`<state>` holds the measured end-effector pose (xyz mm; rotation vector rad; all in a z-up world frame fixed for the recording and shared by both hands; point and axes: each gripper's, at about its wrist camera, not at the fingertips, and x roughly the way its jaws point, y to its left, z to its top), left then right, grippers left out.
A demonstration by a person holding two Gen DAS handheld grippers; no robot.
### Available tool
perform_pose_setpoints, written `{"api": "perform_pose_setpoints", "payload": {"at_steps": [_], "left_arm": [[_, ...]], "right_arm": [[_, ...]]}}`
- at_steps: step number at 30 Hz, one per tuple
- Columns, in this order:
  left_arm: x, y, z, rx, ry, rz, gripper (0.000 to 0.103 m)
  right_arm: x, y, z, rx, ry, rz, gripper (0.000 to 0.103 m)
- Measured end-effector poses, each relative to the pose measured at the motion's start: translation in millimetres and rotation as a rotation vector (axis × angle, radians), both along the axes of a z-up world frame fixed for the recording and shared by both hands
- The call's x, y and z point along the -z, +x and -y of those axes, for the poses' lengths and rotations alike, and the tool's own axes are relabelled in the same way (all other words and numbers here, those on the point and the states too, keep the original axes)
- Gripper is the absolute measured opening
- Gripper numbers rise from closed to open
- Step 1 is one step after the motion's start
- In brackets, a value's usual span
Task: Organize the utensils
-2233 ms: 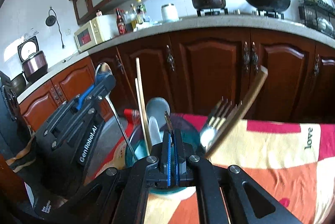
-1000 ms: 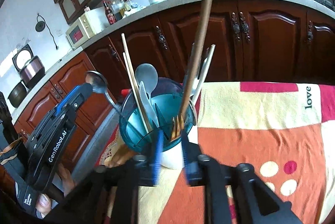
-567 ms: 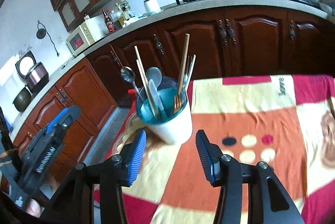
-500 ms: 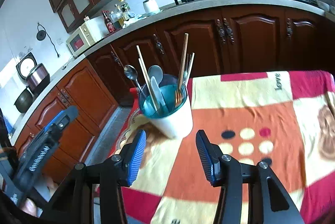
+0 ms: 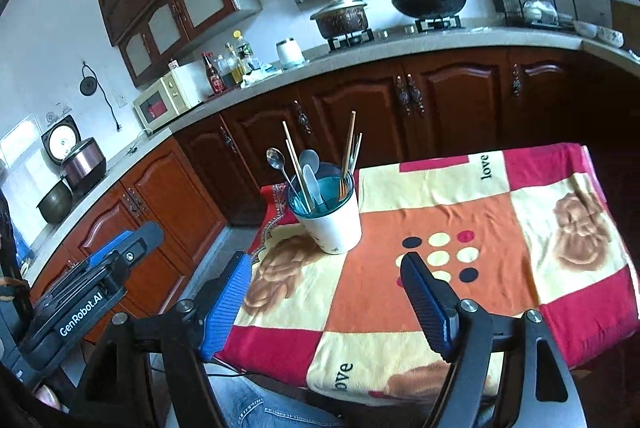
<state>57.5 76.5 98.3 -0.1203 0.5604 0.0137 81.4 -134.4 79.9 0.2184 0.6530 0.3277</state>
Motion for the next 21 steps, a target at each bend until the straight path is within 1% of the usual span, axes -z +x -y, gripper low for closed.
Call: {"api": "perform_pose_setpoints", "payload": {"at_steps": [3, 5, 6, 10, 14, 21], "left_arm": [[-6, -8, 2, -0.002, 0.018, -0.031, 0.051], [-8, -13, 4, -0.011, 0.048, -0.045, 0.059], [-9, -16, 5, -0.015, 0.062, -0.048, 0.066], [-12, -25, 5, -0.027, 0.086, -0.043, 0.066], [-12, -27, 1, -0.03, 0.075, -0.066, 0.067], [-14, -33, 0, -0.039, 0.077, -0.06, 0.067]], "right_arm": [[-6, -10, -1, 0.008, -0.006, 0.008, 0.075], [-10, -16, -2, 0.014, -0.019, 0.016, 0.076], [-12, -19, -4, 0.013, -0.023, 0.021, 0.076], [-16, -25, -11, 0.003, -0.044, 0.029, 0.076], [-18, -28, -17, -0.005, -0.055, 0.04, 0.076], [-16, -28, -22, -0.012, -0.064, 0.033, 0.077]]}}
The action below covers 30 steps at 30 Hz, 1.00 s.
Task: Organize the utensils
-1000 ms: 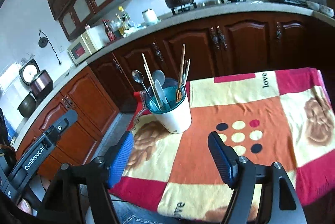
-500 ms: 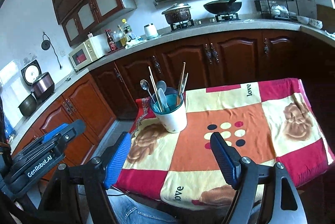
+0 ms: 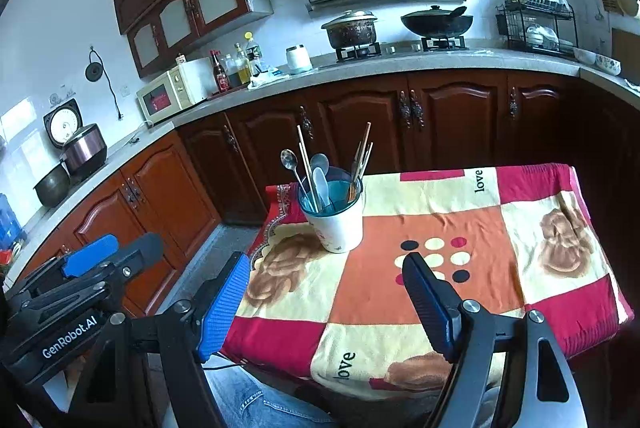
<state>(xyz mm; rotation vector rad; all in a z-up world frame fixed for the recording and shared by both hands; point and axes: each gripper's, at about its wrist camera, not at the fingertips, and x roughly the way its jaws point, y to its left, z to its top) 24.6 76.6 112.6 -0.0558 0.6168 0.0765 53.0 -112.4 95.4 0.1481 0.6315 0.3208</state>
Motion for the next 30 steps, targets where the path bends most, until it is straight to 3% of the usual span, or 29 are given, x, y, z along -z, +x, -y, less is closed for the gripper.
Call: {"api": "perform_pose_setpoints", "payload": {"at_steps": [30], "left_arm": [[15, 8, -13, -0.044, 0.027, -0.071, 0.072]], "right_arm": [[7, 8, -13, 0.012, -0.041, -0.031, 0.077]]}}
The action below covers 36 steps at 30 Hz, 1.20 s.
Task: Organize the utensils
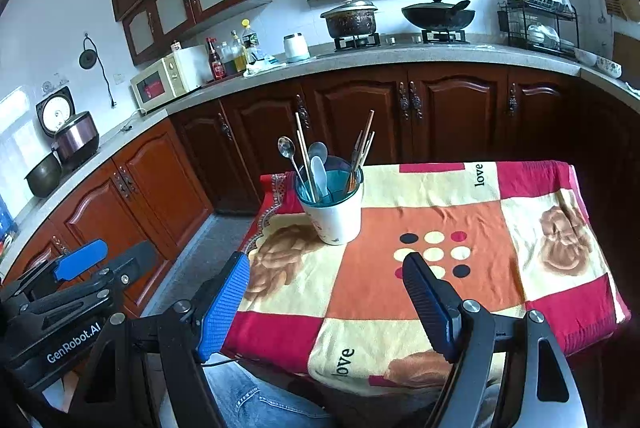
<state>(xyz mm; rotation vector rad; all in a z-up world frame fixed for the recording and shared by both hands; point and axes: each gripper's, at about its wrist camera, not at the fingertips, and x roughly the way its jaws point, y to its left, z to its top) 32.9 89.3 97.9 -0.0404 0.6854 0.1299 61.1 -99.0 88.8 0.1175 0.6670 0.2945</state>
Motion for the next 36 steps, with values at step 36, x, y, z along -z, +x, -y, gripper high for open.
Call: {"api": "perform_pose_setpoints", "payload": {"at_steps": [36], "left_arm": [[12, -4, -1, -0.005, 0.009, -0.011, 0.072]], "right_arm": [[5, -3, -4, -0.004, 0.009, -0.009, 0.077]]}}
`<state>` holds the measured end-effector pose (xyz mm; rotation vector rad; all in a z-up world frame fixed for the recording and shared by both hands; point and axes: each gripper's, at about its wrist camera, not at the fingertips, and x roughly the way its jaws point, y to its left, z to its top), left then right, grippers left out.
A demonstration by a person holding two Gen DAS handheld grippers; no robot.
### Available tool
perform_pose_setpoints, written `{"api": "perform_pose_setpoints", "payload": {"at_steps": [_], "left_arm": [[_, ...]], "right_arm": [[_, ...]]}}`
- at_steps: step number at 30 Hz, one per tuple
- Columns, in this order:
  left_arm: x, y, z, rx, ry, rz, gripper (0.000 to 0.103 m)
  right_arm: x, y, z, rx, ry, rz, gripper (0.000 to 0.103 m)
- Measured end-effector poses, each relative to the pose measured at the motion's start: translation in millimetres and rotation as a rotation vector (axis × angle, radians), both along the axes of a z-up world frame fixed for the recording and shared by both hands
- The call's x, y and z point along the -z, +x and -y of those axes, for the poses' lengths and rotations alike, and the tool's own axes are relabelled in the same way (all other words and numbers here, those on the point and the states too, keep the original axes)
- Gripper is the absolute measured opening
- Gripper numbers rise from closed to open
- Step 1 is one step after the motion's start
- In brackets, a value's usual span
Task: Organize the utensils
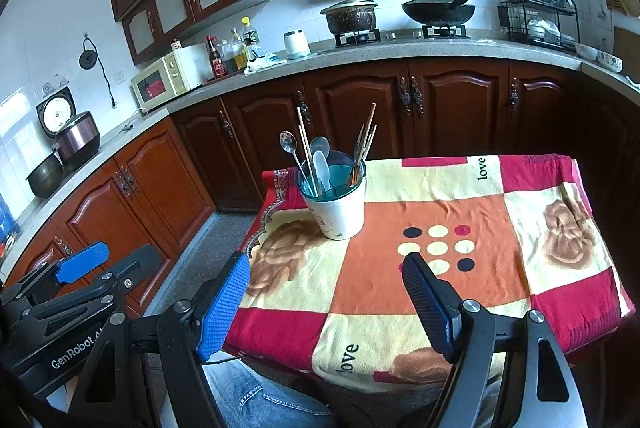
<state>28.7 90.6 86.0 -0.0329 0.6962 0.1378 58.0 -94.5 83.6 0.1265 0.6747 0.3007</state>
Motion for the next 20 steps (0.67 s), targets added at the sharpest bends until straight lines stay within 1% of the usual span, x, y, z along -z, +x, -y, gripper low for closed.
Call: {"api": "perform_pose_setpoints", "payload": {"at_steps": [10, 20], "left_arm": [[5.9, 4.6, 0.8, 0.004, 0.023, -0.008, 0.072], [2.4, 4.0, 2.6, -0.013, 0.042, -0.002, 0.072]], "right_arm": [[6.5, 3.2, 0.4, -0.004, 0.009, -0.017, 0.077], [7.7, 4.8, 5.6, 0.0, 0.022, -0.02, 0.077]]}}
